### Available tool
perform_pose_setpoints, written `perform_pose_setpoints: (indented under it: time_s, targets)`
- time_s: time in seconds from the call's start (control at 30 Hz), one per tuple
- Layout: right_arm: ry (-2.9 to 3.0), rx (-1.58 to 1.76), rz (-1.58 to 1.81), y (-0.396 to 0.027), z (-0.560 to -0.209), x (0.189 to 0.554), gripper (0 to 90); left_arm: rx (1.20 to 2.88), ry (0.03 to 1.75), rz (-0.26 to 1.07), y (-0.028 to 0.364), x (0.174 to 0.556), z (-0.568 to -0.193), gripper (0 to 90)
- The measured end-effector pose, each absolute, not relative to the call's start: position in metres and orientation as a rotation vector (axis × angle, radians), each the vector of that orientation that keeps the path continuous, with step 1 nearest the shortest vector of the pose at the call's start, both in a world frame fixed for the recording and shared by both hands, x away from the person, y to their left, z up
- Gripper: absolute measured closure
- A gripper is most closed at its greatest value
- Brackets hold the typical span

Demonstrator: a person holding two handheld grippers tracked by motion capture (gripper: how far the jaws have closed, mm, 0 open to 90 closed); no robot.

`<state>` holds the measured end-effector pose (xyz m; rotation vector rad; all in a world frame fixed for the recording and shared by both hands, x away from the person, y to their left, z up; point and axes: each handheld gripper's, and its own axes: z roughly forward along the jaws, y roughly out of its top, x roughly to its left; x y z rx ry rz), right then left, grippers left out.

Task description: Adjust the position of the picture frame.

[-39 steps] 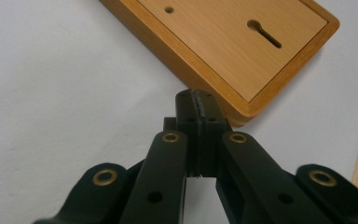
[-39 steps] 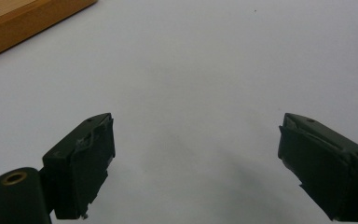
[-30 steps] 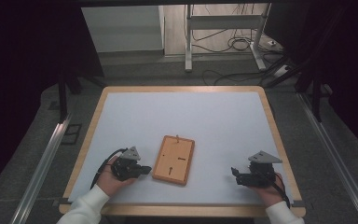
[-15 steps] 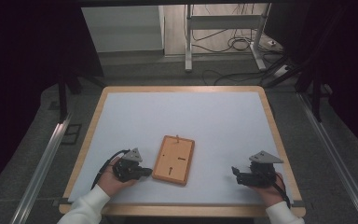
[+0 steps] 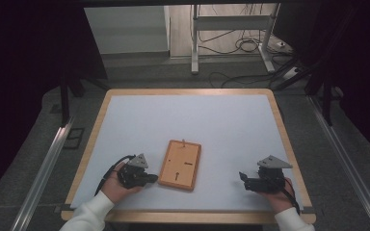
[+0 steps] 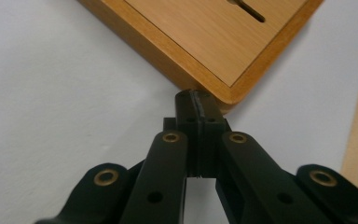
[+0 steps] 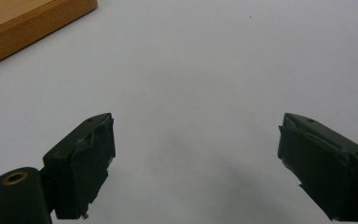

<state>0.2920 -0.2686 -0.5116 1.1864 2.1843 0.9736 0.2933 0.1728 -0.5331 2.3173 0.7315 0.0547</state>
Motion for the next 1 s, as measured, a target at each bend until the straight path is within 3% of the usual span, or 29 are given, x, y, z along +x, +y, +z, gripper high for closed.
perform_pose_setpoints:
  time_s: [1.0]
  targets:
    - [2.199,1.185,0.966,-0.268,-0.513,0.293,11.3,2.3,0.704,0.012,0.153,0.291,-0.533,89.8]
